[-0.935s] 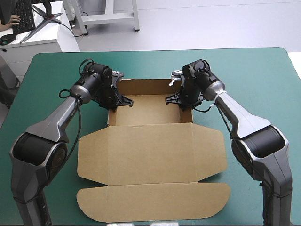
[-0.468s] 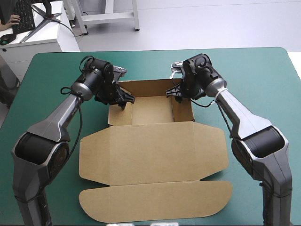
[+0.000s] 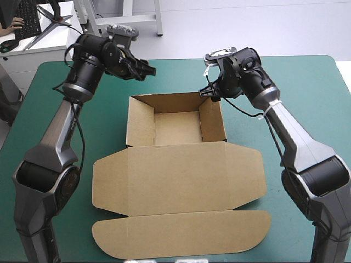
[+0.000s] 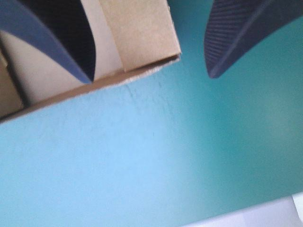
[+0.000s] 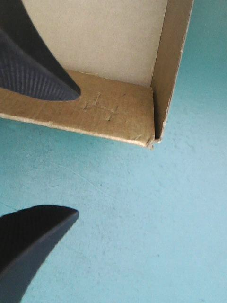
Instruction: Fold the box
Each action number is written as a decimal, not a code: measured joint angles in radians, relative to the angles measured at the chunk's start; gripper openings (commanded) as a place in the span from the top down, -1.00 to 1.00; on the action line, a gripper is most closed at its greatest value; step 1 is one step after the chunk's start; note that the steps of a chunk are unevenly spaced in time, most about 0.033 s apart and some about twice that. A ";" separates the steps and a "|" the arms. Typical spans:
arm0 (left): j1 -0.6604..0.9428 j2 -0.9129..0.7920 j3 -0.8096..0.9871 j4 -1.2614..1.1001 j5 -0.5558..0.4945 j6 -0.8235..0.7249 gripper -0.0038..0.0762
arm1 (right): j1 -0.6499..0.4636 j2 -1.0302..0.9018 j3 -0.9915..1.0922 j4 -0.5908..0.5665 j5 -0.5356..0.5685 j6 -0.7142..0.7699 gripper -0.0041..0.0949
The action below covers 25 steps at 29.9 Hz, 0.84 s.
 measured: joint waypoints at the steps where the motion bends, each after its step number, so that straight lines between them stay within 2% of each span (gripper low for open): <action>1: 0.000 -0.008 -0.037 -0.003 0.000 0.000 0.18 | 0.000 -0.009 0.000 -0.002 0.001 0.000 -0.27; 2: 0.000 -0.022 -0.062 -0.009 0.000 0.000 0.33 | 0.000 -0.015 -0.001 -0.003 0.003 0.000 -0.26; 4: 0.000 -0.056 -0.083 -0.020 0.001 0.008 0.78 | 0.000 -0.017 -0.001 -0.002 0.004 0.000 -0.25; 5: 0.000 -0.078 -0.087 -0.024 0.001 0.021 0.92 | 0.000 -0.017 -0.001 0.002 0.004 0.000 -0.25; 11: 0.000 -0.220 -0.082 0.032 0.001 0.086 0.93 | 0.000 -0.017 -0.001 0.055 0.004 -0.001 -0.25; 15: 0.000 -0.342 0.000 0.073 0.002 0.093 0.93 | 0.000 -0.017 0.000 0.072 0.004 -0.001 -0.25; 25: 0.000 -0.726 0.571 0.102 0.001 0.094 0.93 | 0.000 -0.010 0.078 0.073 0.004 -0.001 -0.25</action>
